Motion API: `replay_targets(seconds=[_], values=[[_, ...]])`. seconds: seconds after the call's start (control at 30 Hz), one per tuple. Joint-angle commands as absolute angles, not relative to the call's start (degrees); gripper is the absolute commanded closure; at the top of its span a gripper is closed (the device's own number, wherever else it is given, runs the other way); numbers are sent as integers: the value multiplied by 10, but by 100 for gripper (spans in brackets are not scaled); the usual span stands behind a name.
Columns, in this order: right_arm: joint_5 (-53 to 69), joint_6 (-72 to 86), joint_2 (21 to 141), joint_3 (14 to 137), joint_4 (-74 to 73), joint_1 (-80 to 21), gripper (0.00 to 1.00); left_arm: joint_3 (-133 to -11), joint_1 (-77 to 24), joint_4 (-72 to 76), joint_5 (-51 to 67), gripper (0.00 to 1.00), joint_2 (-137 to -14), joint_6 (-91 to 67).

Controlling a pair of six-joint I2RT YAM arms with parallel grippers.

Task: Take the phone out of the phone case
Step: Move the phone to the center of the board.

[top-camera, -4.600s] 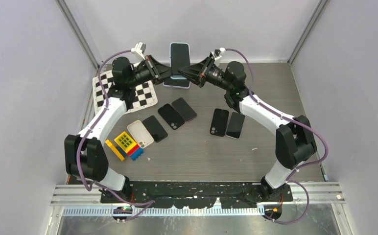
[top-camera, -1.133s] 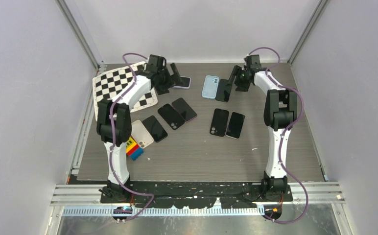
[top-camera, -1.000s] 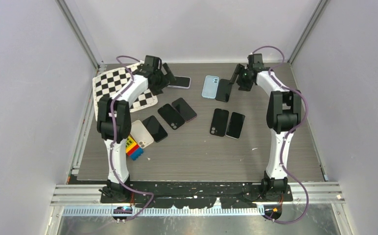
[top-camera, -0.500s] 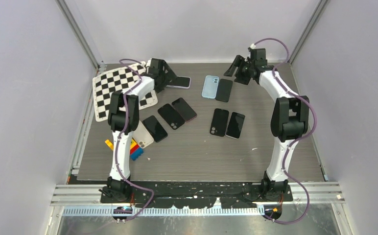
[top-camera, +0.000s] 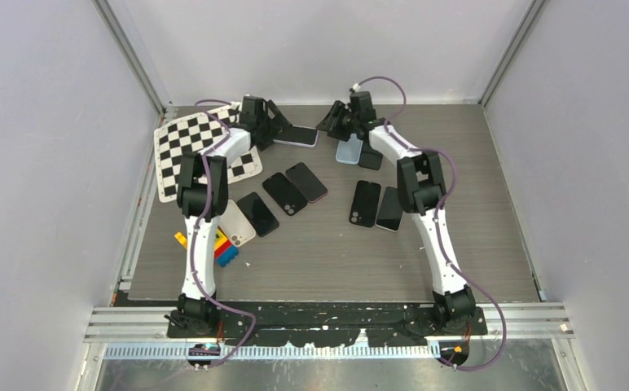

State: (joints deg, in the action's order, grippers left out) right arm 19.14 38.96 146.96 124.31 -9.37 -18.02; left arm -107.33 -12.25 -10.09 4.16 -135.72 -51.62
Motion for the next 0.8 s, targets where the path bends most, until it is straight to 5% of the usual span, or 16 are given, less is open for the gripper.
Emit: replay_targets(seconds=[0.0, 0.27, 0.5, 0.77], values=[[124, 463, 1540, 1347, -56, -196, 44, -1062, -122, -140, 82, 7, -1370, -494], [137, 454, 1605, 1408, -93, -208, 44, -1064, -121, -159, 121, 7, -1377, -493], [317, 382, 1622, 1421, -99, -212, 44, -1084, -119, -148, 174, 9, -1400, -488], [308, 255, 1490, 1249, -122, -219, 52, -1083, -120, -107, 280, 26, -1428, -507]])
